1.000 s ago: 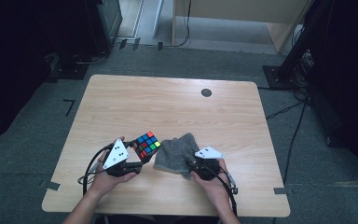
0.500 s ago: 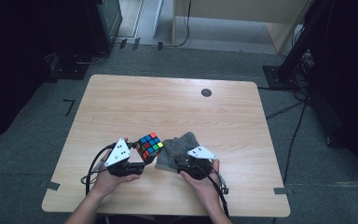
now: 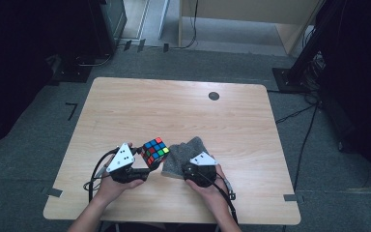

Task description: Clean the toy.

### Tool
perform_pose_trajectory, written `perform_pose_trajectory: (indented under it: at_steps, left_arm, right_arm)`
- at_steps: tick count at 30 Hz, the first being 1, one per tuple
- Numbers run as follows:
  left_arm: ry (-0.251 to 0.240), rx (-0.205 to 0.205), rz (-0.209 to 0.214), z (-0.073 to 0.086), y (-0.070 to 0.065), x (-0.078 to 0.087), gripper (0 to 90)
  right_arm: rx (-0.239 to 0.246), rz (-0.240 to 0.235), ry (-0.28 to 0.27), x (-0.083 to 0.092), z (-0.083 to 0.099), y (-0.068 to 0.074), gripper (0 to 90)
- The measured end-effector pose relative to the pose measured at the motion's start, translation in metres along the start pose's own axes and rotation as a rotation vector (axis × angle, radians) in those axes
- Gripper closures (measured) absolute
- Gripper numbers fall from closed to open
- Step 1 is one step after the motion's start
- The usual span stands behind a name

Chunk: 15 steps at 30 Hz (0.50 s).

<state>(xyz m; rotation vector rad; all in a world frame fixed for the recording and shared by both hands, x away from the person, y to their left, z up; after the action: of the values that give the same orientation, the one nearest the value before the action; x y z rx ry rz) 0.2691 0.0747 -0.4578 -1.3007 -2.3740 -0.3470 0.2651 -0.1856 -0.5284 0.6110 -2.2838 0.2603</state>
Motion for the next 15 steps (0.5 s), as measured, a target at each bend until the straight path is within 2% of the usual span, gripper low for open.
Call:
perform_pose_trajectory:
  at_steps: [10,12,14,15]
  left_arm:
    - [0.002,-0.01,0.006,-0.0003,-0.0029,-0.0006,33.5]
    - [0.0,-0.008,0.005,-0.0004,-0.0026,0.0001,33.5]
    - [-0.002,-0.006,0.005,-0.0004,-0.0025,0.0003,33.5]
    - [-0.002,-0.007,0.005,-0.0006,-0.0024,0.0003,33.5]
  right_arm:
    - [-0.011,0.026,0.004,0.0006,0.0009,0.0014,35.4]
    - [-0.016,0.033,0.003,0.0019,0.0016,0.001,45.3]
    - [-0.018,0.051,-0.005,0.0042,0.0034,-0.001,60.7]
    - [-0.015,0.057,-0.012,0.0053,0.0048,-0.0027,65.0]
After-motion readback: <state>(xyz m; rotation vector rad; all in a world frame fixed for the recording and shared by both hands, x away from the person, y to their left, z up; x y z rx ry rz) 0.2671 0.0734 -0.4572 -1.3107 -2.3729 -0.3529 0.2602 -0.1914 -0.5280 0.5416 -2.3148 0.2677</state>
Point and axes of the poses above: each handheld gripper's, and its own axes: x roughly backward along the jaws, z roughly out of its underside, y roughly to its left, the point moved 1 cm from there along -x, roughly forward along the jaws, and after that the axes turned 6 degrees about y, right-handed, at the moved point
